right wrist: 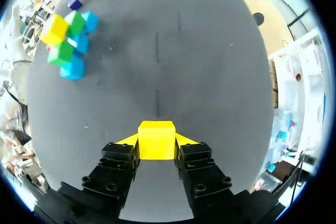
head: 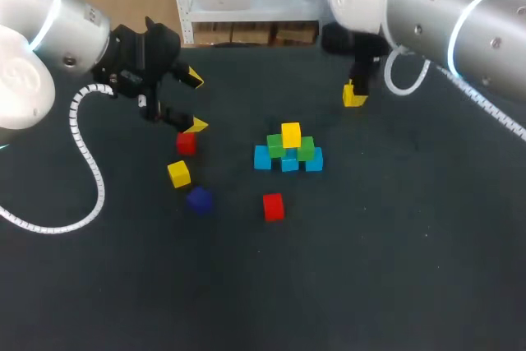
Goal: Place the blue cubes, place green cubes on the blue cubes, place the yellow cubes on the green cubes, then place the red cubes on the yellow cubes, and place purple cube on the red cubes.
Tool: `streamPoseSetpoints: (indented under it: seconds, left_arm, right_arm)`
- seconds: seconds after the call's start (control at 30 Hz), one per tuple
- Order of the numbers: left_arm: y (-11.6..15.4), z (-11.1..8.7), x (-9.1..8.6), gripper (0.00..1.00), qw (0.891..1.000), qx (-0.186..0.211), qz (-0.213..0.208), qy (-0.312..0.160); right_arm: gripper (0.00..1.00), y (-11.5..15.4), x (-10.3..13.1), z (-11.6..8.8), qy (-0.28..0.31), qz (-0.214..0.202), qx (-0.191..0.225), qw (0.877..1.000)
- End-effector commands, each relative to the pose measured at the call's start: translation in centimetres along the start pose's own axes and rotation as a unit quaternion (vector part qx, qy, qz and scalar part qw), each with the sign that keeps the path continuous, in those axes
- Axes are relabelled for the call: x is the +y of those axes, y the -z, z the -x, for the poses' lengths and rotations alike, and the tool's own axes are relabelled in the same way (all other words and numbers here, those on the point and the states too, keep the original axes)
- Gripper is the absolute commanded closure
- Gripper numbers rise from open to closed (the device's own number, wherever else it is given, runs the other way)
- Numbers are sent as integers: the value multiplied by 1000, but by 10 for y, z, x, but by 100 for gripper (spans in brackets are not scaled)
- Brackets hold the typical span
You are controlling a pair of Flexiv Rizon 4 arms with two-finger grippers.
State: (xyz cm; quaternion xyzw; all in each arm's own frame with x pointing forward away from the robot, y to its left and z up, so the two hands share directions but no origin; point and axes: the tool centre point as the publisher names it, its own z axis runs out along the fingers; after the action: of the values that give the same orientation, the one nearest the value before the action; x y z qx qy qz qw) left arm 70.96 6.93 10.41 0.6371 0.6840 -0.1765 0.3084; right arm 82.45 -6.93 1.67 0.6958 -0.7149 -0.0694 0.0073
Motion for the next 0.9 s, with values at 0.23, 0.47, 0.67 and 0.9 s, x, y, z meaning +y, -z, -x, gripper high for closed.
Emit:
streamPoseSetpoints:
  seconds: [0.23,0.47,0.67,0.9]
  left_arm:
    - [0,-2,-1,0,1000,-3,1,-2]
    - [0,-2,-1,0,1000,-3,1,-2]
    - [0,-2,-1,0,1000,-3,1,-2]
    - [0,-2,-1,0,1000,-3,1,-2]
  right_arm:
    - [100,56,69,26,-9,-38,-6,999]
    - [100,64,103,55,-7,-51,8,999]
    - [100,52,124,68,-10,-43,17,999]
    - [100,38,144,74,-16,-35,18,999]
